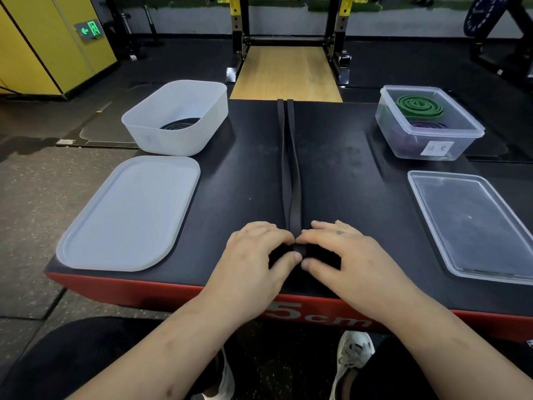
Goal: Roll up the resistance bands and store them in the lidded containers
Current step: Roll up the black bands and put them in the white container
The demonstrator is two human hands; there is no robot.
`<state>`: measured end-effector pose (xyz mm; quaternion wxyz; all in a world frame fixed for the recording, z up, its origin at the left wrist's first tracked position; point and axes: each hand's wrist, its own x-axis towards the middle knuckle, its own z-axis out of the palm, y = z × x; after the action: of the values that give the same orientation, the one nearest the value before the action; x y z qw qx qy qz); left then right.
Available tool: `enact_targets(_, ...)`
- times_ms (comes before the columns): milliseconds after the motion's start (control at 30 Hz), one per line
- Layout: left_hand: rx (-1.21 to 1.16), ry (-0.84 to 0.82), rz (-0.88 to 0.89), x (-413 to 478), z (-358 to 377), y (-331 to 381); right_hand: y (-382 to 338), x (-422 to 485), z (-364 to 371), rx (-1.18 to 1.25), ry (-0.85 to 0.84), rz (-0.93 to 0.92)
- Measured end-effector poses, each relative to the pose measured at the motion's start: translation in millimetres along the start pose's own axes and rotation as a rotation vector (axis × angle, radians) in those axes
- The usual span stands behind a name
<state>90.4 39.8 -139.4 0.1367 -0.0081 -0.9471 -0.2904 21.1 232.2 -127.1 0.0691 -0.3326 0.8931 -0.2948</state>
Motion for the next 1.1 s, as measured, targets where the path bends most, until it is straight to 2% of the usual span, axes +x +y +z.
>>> enact_targets(67, -0.022, -0.014, -0.006, -0.3, -0.8, -0.4, 0.1, 0.9, 1.1, 0.006, -0.023, 0.05)
enact_targets(267, -0.059, -0.005, -0.01, -2.7, 1.3, -1.1, 2.3, 7.3, 8.4, -0.006, 0.044, -0.004)
enact_targets(467, -0.052, -0.007, -0.034, 0.3, -1.0, -3.2, 1.2, 11.1, 3.8, -0.04, -0.002, -0.037)
enact_targets(667, 0.079, -0.011, 0.042, 10.5, 3.7, -4.0, 1.4, 12.8, 4.1, -0.046, 0.026, -0.053)
enact_targets(1100, -0.098, -0.052, -0.019, -13.2, -2.6, -2.8, 1.7, -6.8, -0.7, -0.02, 0.0, -0.131)
